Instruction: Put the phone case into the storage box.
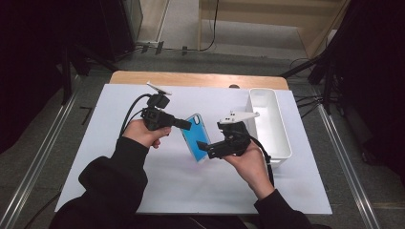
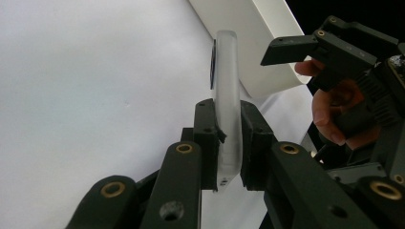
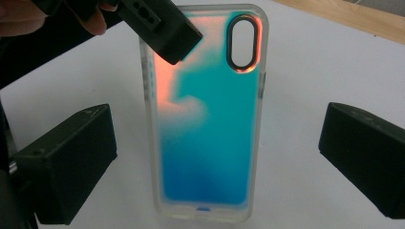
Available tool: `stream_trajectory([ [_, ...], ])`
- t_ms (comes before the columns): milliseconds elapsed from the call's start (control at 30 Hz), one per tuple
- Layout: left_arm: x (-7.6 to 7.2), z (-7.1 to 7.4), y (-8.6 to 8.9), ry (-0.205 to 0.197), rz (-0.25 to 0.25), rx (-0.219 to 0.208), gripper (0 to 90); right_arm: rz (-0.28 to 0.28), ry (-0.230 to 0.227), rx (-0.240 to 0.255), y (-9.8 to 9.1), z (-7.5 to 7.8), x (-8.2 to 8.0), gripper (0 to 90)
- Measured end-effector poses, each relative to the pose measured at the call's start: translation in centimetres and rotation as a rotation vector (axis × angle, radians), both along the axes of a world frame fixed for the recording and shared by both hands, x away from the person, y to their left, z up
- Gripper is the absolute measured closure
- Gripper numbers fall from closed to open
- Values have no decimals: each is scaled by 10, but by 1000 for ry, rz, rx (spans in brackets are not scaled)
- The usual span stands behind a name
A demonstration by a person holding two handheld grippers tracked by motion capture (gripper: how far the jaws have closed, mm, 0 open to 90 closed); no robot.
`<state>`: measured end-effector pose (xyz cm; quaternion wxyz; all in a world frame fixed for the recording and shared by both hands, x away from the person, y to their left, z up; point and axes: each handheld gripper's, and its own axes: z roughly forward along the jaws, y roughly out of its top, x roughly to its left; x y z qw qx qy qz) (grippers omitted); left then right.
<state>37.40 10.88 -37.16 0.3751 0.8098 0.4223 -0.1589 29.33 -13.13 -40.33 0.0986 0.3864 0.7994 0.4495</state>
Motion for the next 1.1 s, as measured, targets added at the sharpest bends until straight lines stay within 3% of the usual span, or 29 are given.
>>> stream_trajectory([
  [233,-1,-2,-2,6,-6,-3,792,9,6,-19,10,-1,6,0],
  [467,-3,-3,-5,2,-13,5,791,8,-19,-19,18,-2,12,0],
  [1100,-5,-3,-8,19,2,-13,791,-17,4,-48,34,-5,21,0],
])
